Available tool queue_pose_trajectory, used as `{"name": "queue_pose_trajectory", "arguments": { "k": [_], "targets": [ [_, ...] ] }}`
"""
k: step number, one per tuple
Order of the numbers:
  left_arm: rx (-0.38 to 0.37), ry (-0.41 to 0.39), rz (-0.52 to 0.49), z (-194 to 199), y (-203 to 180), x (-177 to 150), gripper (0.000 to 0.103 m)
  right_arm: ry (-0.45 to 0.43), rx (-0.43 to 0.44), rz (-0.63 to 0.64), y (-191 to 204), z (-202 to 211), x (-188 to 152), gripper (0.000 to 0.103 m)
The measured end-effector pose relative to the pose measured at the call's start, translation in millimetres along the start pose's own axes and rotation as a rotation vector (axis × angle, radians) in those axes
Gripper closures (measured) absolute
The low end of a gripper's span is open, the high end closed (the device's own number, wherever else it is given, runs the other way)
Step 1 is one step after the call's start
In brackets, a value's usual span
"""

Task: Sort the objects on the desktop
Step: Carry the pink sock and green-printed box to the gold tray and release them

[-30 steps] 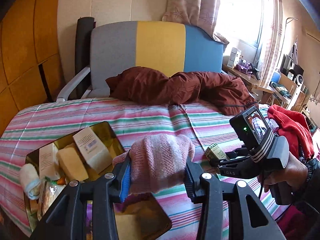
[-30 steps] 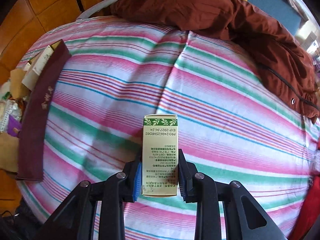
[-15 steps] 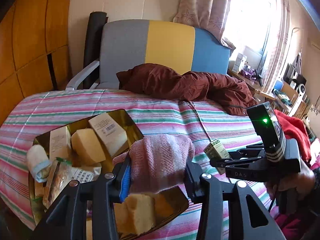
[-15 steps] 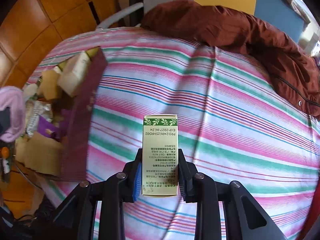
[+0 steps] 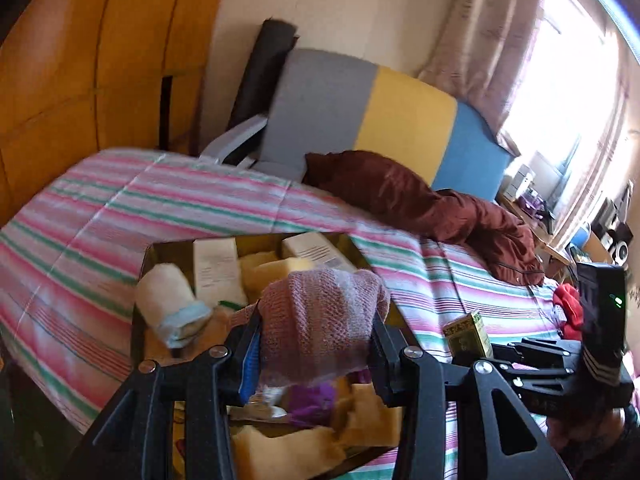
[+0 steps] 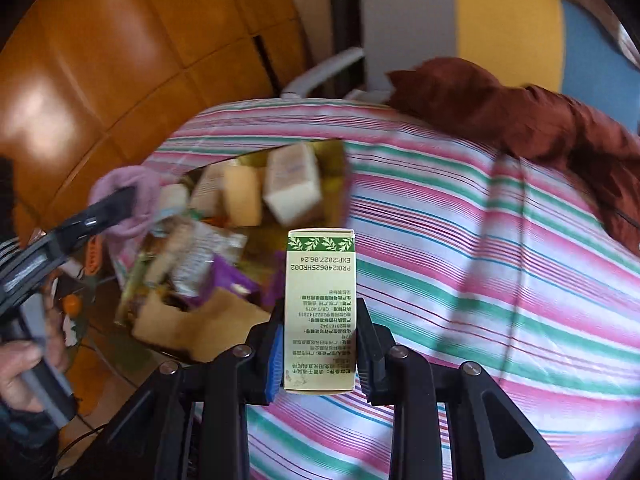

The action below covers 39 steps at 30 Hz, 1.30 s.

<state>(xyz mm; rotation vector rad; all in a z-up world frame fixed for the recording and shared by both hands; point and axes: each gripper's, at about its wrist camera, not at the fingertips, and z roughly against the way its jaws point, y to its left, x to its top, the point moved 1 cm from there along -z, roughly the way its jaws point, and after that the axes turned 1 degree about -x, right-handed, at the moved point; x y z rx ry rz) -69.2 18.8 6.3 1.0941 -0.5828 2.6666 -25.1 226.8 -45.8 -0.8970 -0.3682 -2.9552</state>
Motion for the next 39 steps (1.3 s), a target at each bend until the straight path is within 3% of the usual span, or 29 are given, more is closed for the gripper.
{"name": "queue_pose_trajectory", "arguments": {
  "k": [8,10,13,22,27,31,35,39],
  "targets": [
    [-0.042,0.051,0.040,-31,8,5,0.056,-0.003,0.034,-0.002,27,-28,25,0.073],
    [-0.043,0.072,0.043,-42,7,4,0.051,0.000,0.038,-0.004,30,-34,29,0.072],
    [-0.079,0.103,0.097,-54,13,0,0.044,-0.006,0.019,-0.013,31,-43,35,0.052],
    [-0.073,0.093,0.130,-47,25,-8,0.032,0.040,0.023,-0.017,31,-62,26,0.050],
    [0.038,0.044,0.042,-29,13,-10,0.019,0.028,0.018,-0.018,31,-56,19,0.049],
    [0.163,-0.012,-0.029,-9,1,-11,0.019,-0.006,-0.007,-0.024,32,-45,13,0.038],
    [0.207,-0.050,-0.045,6,-7,-10,0.019,-0.053,-0.036,-0.033,34,-31,7,0.026],
    [0.261,-0.085,-0.060,21,-17,-10,0.019,-0.064,-0.041,-0.026,38,-25,-1,0.022]
  ]
}}
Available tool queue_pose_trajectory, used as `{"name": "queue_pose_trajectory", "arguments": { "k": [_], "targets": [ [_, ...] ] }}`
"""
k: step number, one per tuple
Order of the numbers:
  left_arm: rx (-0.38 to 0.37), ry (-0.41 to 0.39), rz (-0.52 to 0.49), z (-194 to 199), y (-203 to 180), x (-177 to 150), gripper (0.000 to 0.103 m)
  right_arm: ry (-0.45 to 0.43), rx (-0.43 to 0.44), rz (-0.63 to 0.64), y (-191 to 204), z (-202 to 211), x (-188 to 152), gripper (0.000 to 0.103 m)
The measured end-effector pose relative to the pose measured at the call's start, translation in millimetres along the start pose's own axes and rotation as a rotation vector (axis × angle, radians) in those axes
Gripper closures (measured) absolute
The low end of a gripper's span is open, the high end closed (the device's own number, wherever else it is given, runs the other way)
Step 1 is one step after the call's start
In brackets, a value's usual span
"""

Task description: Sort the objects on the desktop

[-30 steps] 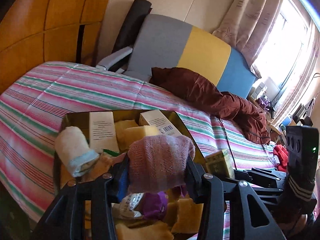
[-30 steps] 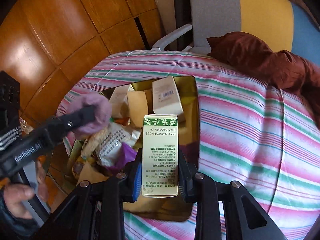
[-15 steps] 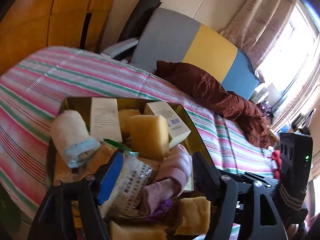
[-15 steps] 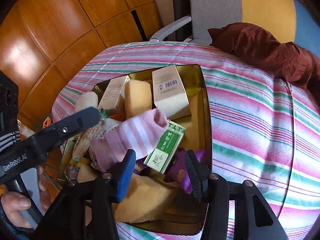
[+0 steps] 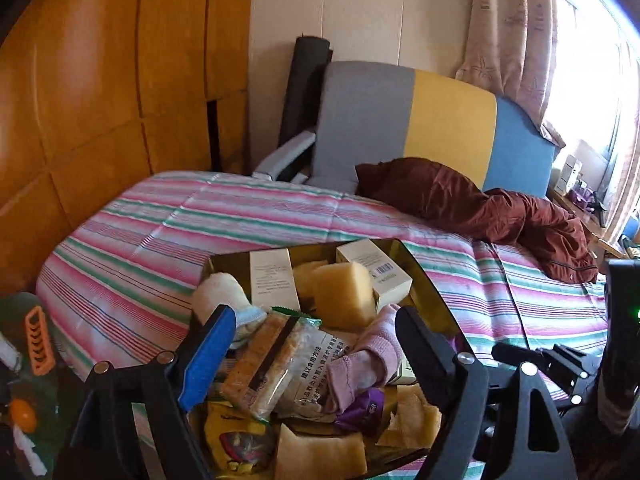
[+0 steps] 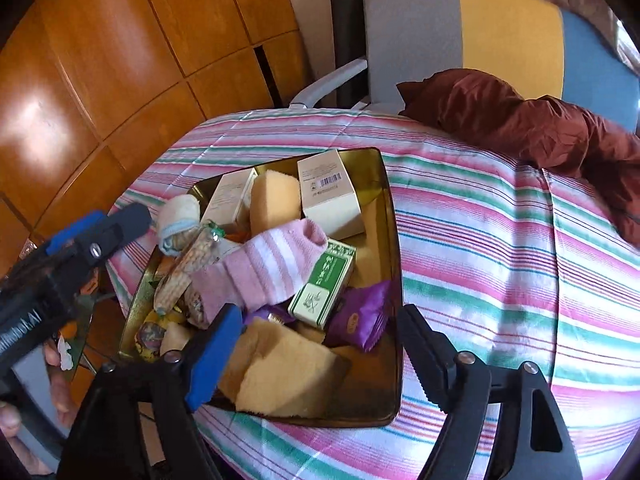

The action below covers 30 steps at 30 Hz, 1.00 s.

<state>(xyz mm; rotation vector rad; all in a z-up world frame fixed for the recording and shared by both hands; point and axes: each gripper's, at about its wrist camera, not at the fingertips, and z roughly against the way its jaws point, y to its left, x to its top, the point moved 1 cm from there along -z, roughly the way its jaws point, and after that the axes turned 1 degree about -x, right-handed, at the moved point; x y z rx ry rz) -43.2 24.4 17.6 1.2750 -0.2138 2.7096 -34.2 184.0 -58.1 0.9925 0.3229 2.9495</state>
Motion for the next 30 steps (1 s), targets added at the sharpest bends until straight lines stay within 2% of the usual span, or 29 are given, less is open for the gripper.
{"name": "queue_pose_trajectory", "arguments": {
  "k": [9,13,20,26,30],
  "targets": [
    [0.112,-0.014,0.013,21,-10,-1,0.020,-0.004,-0.003,0.026,6,3,-17,0.021],
    [0.171,-0.086,-0.038,34,-17,-4,0.020,-0.008,0.005,0.029,8,4,-21,0.020],
    [0.161,-0.114,-0.043,36,-19,-8,0.020,-0.014,0.004,0.042,11,4,-22,0.019],
    [0.136,-0.112,-0.033,30,-17,-12,0.035,-0.011,-0.005,0.047,11,5,-24,0.018],
    [0.134,-0.095,-0.018,25,-13,-14,0.036,-0.028,-0.023,0.040,8,8,-24,0.018]
  ]
}}
